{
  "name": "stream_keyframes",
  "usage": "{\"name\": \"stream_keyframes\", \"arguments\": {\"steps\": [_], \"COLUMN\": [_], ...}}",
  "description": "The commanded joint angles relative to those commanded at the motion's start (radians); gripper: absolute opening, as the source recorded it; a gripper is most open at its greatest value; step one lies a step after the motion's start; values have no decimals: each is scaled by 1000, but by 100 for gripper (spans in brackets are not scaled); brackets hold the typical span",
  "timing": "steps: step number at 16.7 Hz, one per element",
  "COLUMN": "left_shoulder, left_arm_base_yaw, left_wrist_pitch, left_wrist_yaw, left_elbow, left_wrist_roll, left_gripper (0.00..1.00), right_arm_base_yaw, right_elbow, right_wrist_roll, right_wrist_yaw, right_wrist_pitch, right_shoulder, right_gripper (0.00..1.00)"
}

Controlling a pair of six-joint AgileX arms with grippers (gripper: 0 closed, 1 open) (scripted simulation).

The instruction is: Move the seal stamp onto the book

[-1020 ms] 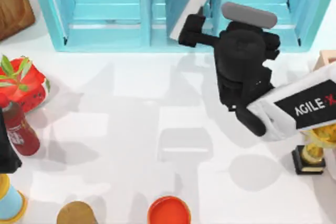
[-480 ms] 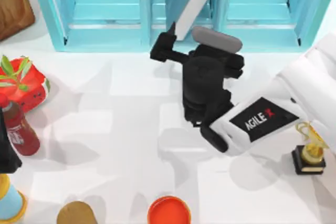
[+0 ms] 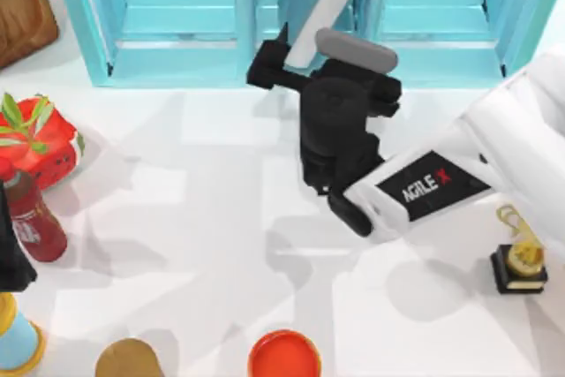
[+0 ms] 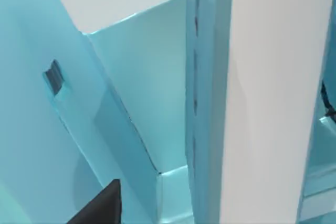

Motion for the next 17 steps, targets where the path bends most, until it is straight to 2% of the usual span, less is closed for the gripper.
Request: {"name": "stream_keyframes", "arguments": {"steps": [7,13,17], "left_shoulder": [0,0,0], "left_arm_base_yaw": [0,0,0], "left_wrist_pitch": [0,0,0], "left_wrist_yaw": [0,0,0], "left_elbow": [0,0,0], "left_wrist_roll": [0,0,0], "left_gripper": [100,100,100], "right_arm_base_yaw": [-87,-98,-98], "right_elbow": [316,350,350], "right_wrist_roll": [-7,-8,-8], "right_wrist_yaw": [-85,-97,-97], "right_wrist_pitch": [-163,-183,-183], "right_shoulder": [145,160,160], "right_gripper": [100,100,70]}}
